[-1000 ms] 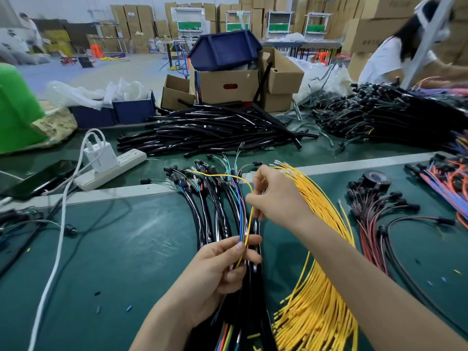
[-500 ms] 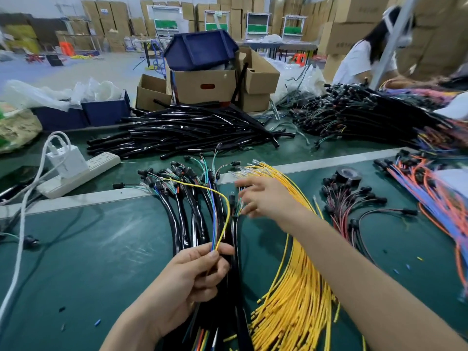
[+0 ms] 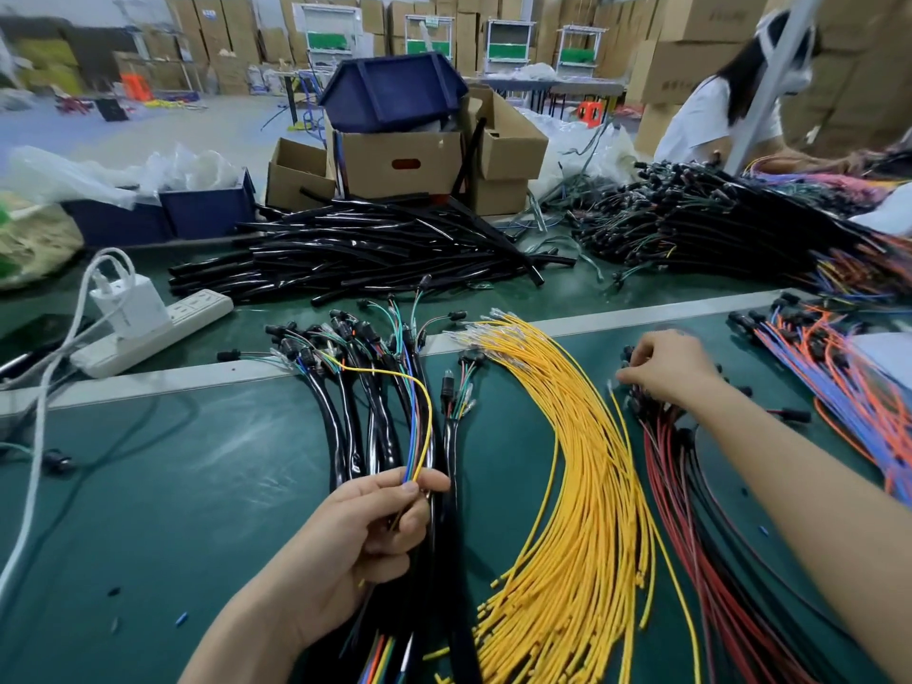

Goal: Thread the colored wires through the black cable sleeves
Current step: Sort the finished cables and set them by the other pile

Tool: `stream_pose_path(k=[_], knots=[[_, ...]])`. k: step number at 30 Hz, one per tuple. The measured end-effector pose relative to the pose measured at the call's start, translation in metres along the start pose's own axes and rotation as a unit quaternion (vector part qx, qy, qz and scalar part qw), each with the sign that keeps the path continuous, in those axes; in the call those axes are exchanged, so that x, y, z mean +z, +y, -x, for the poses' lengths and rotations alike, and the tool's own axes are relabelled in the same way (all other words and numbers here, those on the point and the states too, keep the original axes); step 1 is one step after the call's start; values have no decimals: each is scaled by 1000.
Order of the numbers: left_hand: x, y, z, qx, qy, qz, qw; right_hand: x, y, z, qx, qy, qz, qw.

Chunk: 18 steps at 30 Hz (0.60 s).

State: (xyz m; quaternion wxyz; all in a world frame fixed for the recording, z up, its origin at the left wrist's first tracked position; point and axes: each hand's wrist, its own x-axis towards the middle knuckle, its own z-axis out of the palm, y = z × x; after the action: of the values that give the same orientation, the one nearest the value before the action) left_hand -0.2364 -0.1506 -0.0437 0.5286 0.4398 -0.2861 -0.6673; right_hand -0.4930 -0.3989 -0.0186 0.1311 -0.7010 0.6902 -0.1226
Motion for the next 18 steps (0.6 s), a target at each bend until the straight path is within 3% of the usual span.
stream_pose_path(k=[9, 11, 13, 15, 18], knots=[[0, -2, 2, 4, 6, -11, 1000, -3, -18, -9, 28, -59, 193, 979], [1, -2, 2, 5, 5, -11, 1000, -9, -24, -11, 16, -56, 109, 992], [1, -1, 2, 10, 6, -13, 1000, -26, -37, -14, -13, -29, -65, 997], [1, -1, 2, 14, 12, -17, 1000, -53, -55, -14, -47, 25, -216, 975], [1, -1, 2, 16, 15, -21, 1000, -93, -80, -16, -113, 139, -316, 932]])
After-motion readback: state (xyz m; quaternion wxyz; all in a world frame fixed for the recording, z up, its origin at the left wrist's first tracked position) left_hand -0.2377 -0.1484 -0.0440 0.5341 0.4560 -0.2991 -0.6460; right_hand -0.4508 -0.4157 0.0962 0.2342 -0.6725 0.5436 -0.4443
